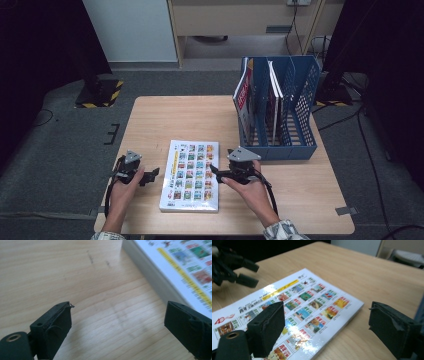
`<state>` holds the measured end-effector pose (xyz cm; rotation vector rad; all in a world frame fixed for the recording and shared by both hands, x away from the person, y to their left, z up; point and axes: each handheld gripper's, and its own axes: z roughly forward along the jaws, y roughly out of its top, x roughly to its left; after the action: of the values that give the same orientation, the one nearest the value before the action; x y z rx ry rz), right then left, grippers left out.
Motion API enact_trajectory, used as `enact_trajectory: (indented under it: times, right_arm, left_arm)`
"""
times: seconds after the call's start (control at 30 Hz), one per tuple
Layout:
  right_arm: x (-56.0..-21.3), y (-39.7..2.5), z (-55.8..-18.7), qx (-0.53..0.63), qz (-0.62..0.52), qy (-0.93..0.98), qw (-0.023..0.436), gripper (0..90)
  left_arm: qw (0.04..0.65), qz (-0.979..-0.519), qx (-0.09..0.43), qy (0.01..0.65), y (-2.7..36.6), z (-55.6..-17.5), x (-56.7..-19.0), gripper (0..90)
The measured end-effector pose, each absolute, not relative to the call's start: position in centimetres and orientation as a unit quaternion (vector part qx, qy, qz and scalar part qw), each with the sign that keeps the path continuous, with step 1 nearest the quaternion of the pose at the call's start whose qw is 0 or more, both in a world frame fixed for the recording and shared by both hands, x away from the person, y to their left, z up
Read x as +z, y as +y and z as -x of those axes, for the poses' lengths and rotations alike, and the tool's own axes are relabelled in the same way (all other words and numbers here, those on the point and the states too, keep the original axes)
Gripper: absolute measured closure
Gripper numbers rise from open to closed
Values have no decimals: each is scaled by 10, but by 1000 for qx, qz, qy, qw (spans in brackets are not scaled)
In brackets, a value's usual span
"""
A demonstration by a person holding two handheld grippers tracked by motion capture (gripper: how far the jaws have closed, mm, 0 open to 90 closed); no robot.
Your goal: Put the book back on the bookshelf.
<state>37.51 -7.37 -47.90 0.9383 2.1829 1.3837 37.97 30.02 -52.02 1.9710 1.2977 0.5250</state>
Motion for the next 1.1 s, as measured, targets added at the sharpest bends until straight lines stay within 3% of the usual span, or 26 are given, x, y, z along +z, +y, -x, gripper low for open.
enact_trajectory:
  times: [0.17, 0.4, 1.1]
  right_arm:
    - [-492, -59, -382, 473, -323, 803, 162, 141]
    - [-507, -52, -381, 440, -329, 821, 155, 169]
    - [-534, -39, -381, 416, -360, 830, 95, 90]
  left_arm:
    - [369, -770, 198, 482, 286, -374, -512, 77]
    - [382, -778, 172, 468, 268, -372, -511, 90]
    - [361, -798, 141, 462, 244, -374, -524, 80]
